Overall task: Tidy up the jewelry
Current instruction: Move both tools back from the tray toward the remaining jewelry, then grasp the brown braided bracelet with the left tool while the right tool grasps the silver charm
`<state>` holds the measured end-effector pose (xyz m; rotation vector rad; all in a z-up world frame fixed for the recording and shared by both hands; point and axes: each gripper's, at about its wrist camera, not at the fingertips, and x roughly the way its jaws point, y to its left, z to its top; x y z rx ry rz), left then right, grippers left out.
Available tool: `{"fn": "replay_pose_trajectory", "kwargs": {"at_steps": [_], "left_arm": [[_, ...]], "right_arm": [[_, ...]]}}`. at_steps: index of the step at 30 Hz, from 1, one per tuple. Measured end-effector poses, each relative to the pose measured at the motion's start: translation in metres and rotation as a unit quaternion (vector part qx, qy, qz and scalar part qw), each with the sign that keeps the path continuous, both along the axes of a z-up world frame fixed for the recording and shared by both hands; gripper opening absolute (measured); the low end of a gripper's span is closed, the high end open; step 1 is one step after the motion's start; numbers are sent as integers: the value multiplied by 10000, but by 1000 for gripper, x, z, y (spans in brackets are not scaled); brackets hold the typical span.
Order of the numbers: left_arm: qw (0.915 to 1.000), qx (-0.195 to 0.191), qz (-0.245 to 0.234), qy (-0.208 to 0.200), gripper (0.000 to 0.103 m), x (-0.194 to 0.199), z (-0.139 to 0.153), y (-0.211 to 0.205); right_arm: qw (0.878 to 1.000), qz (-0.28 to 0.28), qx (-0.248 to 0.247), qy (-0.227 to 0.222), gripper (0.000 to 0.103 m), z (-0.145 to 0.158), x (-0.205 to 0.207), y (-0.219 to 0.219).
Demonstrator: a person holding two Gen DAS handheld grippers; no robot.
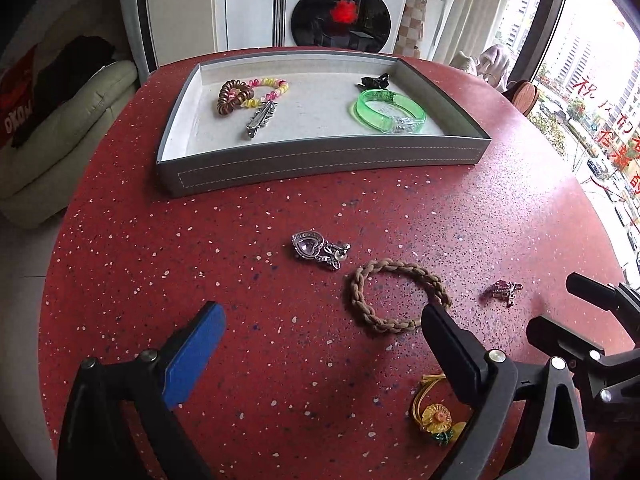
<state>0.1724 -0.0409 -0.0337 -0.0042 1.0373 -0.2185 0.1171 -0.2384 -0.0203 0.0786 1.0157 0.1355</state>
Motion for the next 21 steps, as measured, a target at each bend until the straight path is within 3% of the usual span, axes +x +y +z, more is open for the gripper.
{"fn": "replay_pose_trajectory", "kwargs": {"at_steps": [3,4,7,11,15,17,21], "left_arm": [[10000,29,0,16,103,3,-1,-5],[10000,66,-11,45,98,4,-2,-7],[9999,129,-4,70,98,5,-4,-11],[9997,233,-31,41,94,5,-5,-17],[9989,456,-75,-23,84,4,-5,-22],[9989,447,-120,-60,72,3,-4,-23],[9984,494,-266,-83,48,1,-1,-27]], "right_arm": [[9996,248,-163,4,90,-3,5,7],[9992,336,-229,3,85,-4,7,9],[9976,576,-389,-2,74,-7,10,15],[9957,811,-445,-25,66,-10,14,21],[9938,987,-517,-45,58,-15,16,28],[9928,1020,-626,-84,54,-15,15,31],[9919,1075,-670,-109,36,-14,14,36]]}}
